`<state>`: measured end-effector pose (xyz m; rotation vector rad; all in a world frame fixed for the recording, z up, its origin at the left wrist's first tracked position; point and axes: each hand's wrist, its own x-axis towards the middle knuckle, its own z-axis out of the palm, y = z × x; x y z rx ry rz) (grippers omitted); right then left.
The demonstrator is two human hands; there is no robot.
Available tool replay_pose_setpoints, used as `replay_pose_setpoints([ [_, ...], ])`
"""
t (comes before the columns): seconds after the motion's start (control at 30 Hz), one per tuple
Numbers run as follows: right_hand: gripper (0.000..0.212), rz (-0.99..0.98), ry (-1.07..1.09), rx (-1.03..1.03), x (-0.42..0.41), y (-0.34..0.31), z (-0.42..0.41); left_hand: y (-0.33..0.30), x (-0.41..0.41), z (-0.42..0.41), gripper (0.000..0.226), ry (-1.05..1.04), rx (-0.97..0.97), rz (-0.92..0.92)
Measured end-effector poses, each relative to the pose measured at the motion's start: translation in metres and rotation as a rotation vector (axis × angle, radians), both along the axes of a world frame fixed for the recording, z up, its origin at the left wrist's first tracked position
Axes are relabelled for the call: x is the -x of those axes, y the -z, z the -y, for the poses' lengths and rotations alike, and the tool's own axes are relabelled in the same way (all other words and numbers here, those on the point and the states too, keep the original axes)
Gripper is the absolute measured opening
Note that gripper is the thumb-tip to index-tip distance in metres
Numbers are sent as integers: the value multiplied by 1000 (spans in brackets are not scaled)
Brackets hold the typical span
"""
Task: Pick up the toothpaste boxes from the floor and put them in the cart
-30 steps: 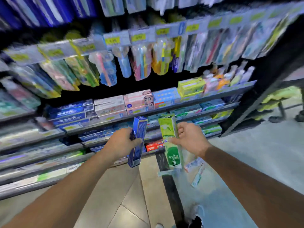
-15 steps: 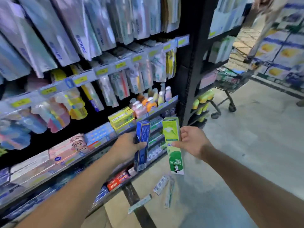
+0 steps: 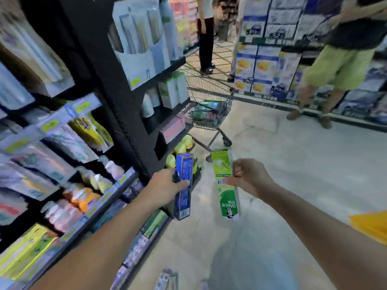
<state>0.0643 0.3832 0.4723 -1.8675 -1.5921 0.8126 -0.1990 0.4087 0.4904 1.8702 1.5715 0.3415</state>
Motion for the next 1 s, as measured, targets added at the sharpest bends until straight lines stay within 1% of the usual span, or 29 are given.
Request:
replay_pose_setpoints([
  [0.07,38,13,17,-6,-22,7,-32,8,-24,-42,13,17,22,39],
  [0.13,33,34,13,4,-41,9,-69,17,-47,-89,11,28,51,83],
  [0.17,30,39,13,9,-50,8,-88,20,-58,-113,9,35,61,106],
  [0.27,32,31,62,7,-81,-3,-147,22,-91,-187,6,47,84,176],
  [0.37,33,23,113,24,-114,-18,-198,11,-126,-252,6,90,114,195],
  [0.47,26,8,168,10,-149,-27,-246,1,-168,-315,11,153,109,185],
  [0.57,25,-7,205,9,-184,-30,-288,-2,-210,-366,6,178,136,214],
  [0.67,25,-34,196,7,-223,-27,-336,3,-252,-416,3,187,201,237],
  [0.77,24,-88,183,4,-267,-15,-392,16,-295,-469,6,182,213,214],
  [0.9,27,-149,119,30,-323,-2,-473,26,-344,-532,14,102,272,210],
  [1.0,29,-127,42,75,-352,4,-537,23,-370,-573,19,42,268,173],
])
